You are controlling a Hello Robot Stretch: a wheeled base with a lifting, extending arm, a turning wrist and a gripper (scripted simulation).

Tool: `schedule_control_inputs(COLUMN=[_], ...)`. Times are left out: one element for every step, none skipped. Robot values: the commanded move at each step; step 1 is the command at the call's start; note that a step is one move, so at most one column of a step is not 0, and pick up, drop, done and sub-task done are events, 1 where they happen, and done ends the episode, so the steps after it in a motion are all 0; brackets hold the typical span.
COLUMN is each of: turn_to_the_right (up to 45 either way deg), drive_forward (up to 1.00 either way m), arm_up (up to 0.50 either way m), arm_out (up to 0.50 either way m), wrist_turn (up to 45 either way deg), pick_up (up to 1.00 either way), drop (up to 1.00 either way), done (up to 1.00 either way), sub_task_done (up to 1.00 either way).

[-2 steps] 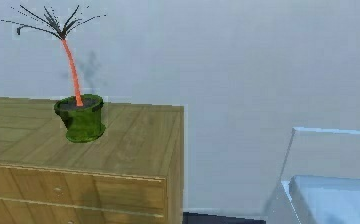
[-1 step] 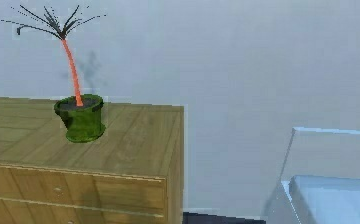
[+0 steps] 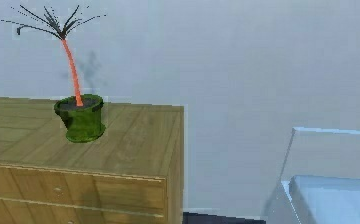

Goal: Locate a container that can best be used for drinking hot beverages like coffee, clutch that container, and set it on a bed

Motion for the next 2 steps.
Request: schedule_control_inputs(turn_to_the_right=[0.0,0.0], drive_forward=[0.0,0.0], arm_up=[0.0,0.1], arm_out=[0.0,0.0], wrist_turn=[0.0,0.0], pick_up=[0.0,0.0], drop=[1.0,0.0], done=[0.0,0.0], sub_task_done=[0.0,0.0])
